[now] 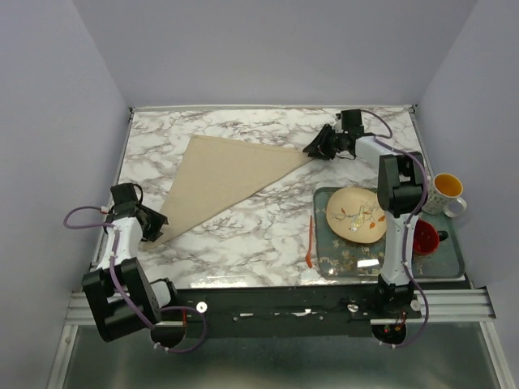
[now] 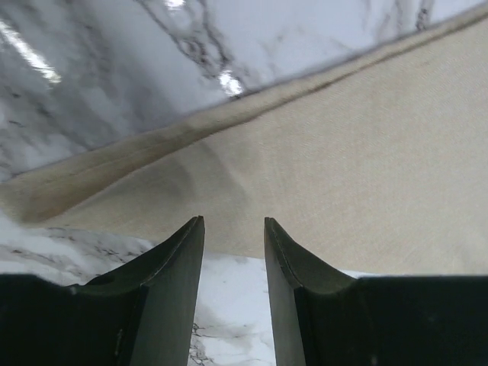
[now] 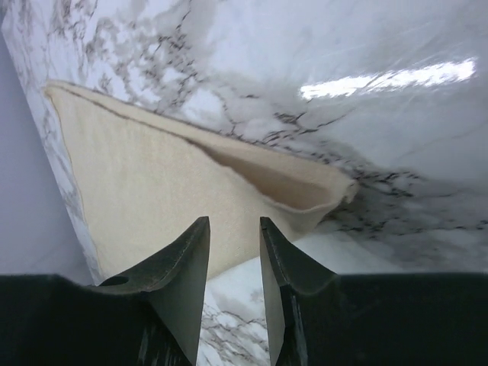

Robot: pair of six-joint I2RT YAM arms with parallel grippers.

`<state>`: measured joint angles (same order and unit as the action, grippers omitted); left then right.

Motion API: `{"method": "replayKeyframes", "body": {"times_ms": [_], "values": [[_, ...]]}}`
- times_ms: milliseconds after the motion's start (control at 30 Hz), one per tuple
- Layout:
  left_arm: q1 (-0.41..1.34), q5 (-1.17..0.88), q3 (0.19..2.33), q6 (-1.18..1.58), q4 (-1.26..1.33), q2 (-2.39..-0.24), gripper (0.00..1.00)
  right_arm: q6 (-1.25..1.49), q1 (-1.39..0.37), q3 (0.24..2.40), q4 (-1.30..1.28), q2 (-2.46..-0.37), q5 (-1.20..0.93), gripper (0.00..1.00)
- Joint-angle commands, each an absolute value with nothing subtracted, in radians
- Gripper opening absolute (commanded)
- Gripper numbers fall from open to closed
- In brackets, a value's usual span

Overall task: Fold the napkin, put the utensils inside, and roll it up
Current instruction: Fold the napkin, then grab a utensil with the left arm

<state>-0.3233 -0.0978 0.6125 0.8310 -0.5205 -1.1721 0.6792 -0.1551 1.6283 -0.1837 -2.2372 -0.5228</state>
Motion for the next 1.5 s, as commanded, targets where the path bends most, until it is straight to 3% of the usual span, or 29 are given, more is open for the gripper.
{"method": "replayKeyframes", "body": {"times_ms": [0, 333, 467, 533, 600, 633, 767, 900, 1000, 1167, 1267, 1467], "values": [[-0.412, -0.045, 0.568, 0.839, -0.554, -1.181, 0.47, 0.727, -0.118, 1.690, -0.244, -2.330, -0.525, 0.40], [-0.499, -0.058, 0.566, 0.815, -0.554, -1.256, 0.45, 0.736, -0.078, 1.753, -0.267, -2.358, -0.587, 0.40], [-0.466, -0.012, 0.600, 0.805, -0.581, -1.039, 0.47, 0.649, -0.093, 1.776, -0.279, -2.249, -0.611, 0.44], [-0.442, -0.034, 0.612, 0.814, -0.584, -0.958, 0.52, 0.589, -0.107, 1.804, -0.326, -2.198, -0.574, 0.52], [-0.358, -0.031, 0.650, 0.831, -0.587, -0.908, 0.61, 0.533, -0.132, 1.830, -0.383, -2.130, -0.513, 0.60], [-0.327, -0.032, 0.664, 0.836, -0.583, -0.899, 0.71, 0.514, -0.143, 1.838, -0.438, -2.105, -0.491, 0.62], [-0.093, -0.050, 0.760, 0.835, -0.511, -0.912, 0.84, 0.446, -0.225, 1.755, -0.531, -1.955, -0.396, 0.67], [0.298, -0.150, 0.837, 0.822, -0.360, -1.035, 0.85, 0.440, -0.236, 1.558, -0.546, -1.777, -0.304, 0.68], [0.498, -0.207, 0.912, 0.805, -0.272, -1.185, 0.86, 0.423, -0.236, 1.449, -0.598, -1.634, -0.218, 0.70], [0.869, -0.147, 1.147, 0.724, -0.337, -1.519, 0.83, 0.425, -0.236, 1.280, -0.624, -1.425, -0.140, 0.70], [1.010, -0.048, 1.259, 0.693, -0.466, -1.673, 0.80, 0.410, -0.232, 1.206, -0.643, -1.324, -0.092, 0.70], [1.140, 0.086, 1.353, 0.704, -0.537, -1.775, 0.69, 0.382, -0.176, 1.126, -0.661, -1.209, -0.087, 0.70]]}}
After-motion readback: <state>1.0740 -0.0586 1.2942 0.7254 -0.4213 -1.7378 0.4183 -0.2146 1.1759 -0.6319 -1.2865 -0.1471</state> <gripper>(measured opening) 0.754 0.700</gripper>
